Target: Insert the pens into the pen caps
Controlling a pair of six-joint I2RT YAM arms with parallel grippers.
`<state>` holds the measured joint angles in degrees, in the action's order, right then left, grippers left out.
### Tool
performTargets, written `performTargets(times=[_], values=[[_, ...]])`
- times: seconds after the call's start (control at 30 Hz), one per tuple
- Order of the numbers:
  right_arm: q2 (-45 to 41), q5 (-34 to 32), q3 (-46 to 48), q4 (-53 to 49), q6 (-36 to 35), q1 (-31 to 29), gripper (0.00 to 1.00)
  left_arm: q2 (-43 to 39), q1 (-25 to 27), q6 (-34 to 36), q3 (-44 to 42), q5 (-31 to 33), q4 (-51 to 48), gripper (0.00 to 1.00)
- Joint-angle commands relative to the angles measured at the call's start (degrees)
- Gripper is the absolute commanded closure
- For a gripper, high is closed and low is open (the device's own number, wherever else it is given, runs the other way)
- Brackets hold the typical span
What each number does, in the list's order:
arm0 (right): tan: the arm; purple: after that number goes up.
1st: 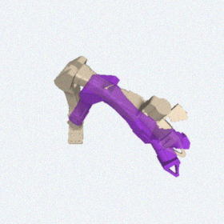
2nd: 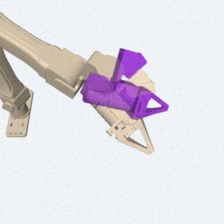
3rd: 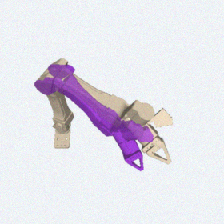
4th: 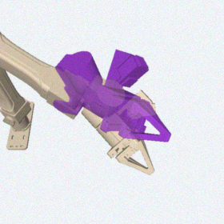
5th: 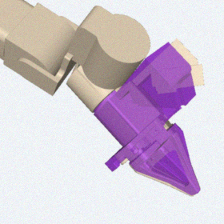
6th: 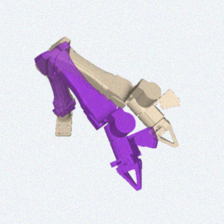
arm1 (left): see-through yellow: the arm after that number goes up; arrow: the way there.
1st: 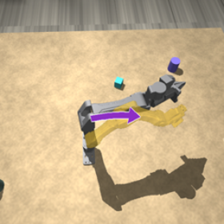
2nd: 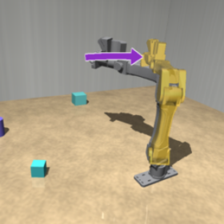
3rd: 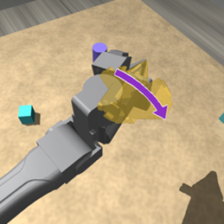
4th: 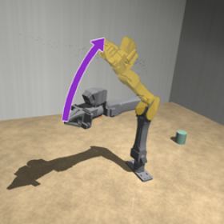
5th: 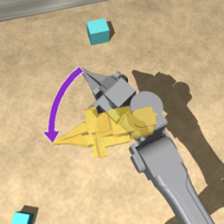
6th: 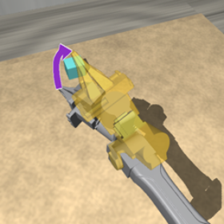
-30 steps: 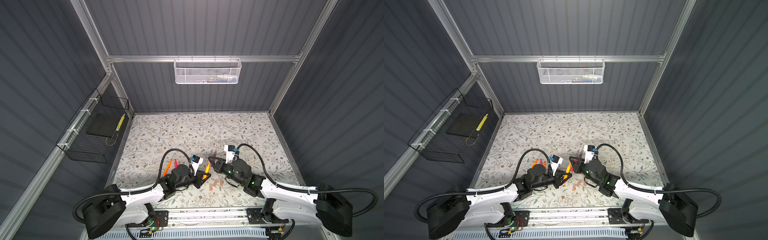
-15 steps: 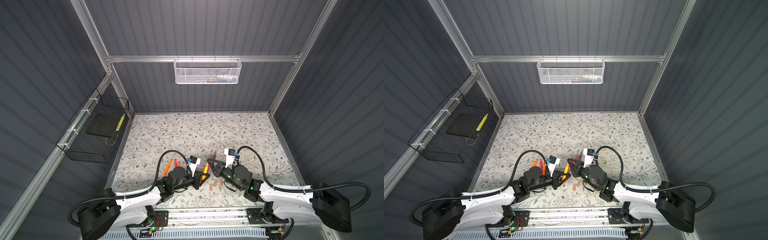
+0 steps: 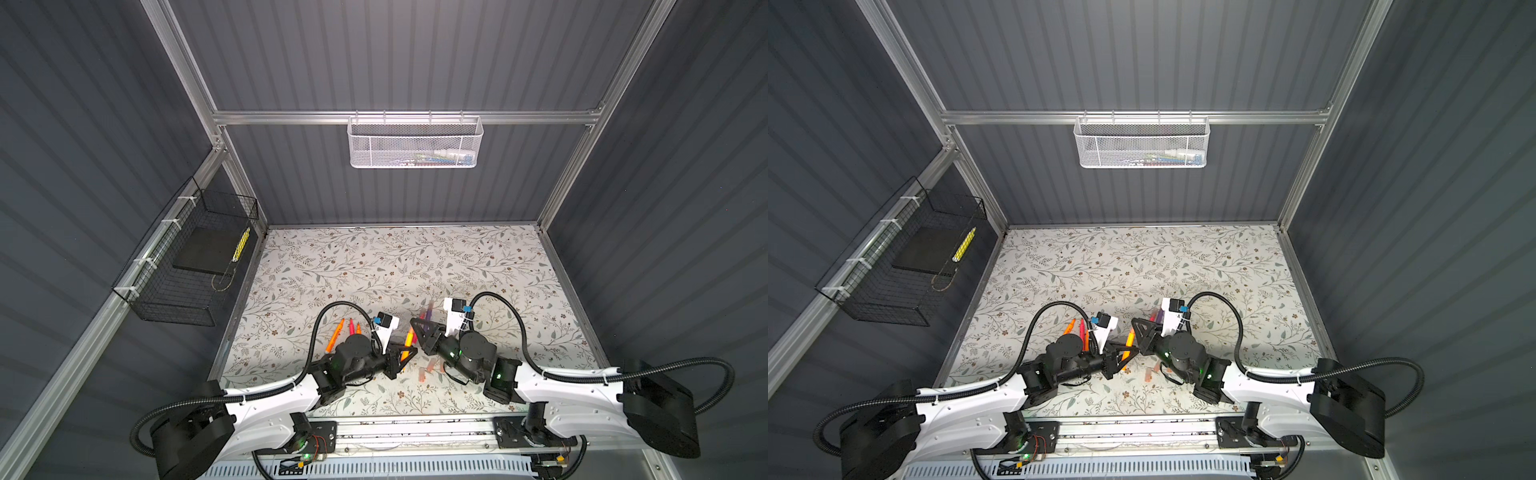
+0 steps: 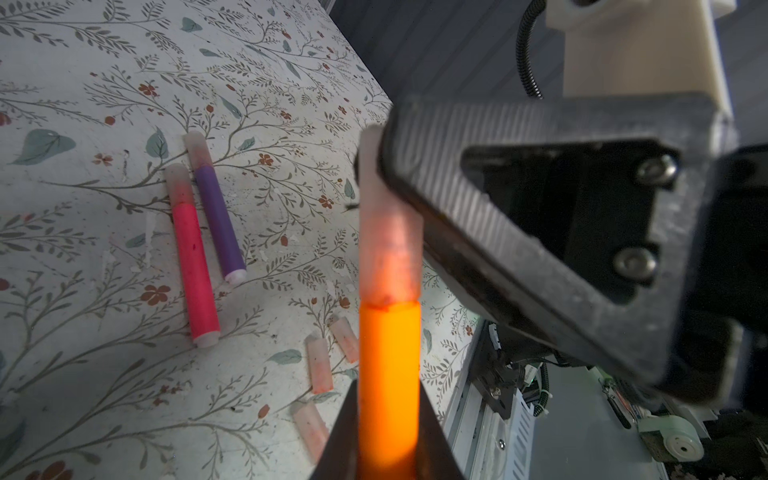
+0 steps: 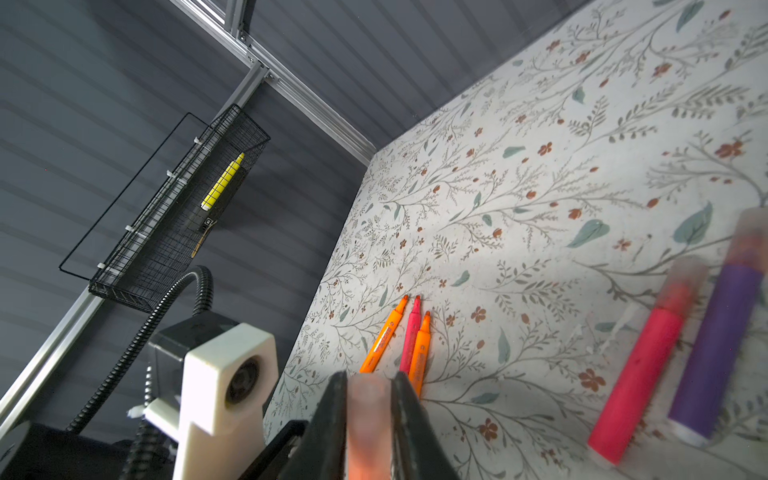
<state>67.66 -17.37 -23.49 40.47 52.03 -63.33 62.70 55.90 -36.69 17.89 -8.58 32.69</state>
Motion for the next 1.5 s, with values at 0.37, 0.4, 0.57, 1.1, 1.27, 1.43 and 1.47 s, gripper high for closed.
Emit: performTargets(times=[0.37, 0.4, 0.57, 1.1, 1.27, 1.43, 1.47], values=[[-10.7, -2.1, -3.4, -17.1, -4.8, -1.1, 0.26, 1.7, -0.7, 2.9, 2.5, 2.2, 0.2, 1.00], [-11.6, -3.0, -3.7, -18.5, -4.9, -1.0, 0.25, 1.9, -0.7, 3.1, 2.6, 2.0, 0.3, 1.00], [-14.0, -0.5, -4.2, -22.6, -3.6, 3.4, 0.23, 2.3, -0.6, 3.5, 2.9, 0.3, 0.8, 1.00], [-5.6, 8.5, -12.1, -24.9, -3.4, 9.7, 0.32, 4.5, -0.7, 4.0, 3.9, -1.0, 1.2, 1.00], [-1.6, 9.7, -14.1, -24.7, -3.3, 9.9, 0.36, 4.3, -0.7, 4.0, 3.8, -1.4, 1.2, 1.00], [0.5, 10.2, -15.1, -24.8, -3.1, 10.0, 0.41, 3.6, -0.7, 4.0, 3.6, -1.3, 0.9, 1.00], [0.7, 10.2, -15.2, -24.8, -3.0, 9.9, 0.41, 3.5, -0.7, 4.1, 3.6, -1.2, 0.9, 1.00]])
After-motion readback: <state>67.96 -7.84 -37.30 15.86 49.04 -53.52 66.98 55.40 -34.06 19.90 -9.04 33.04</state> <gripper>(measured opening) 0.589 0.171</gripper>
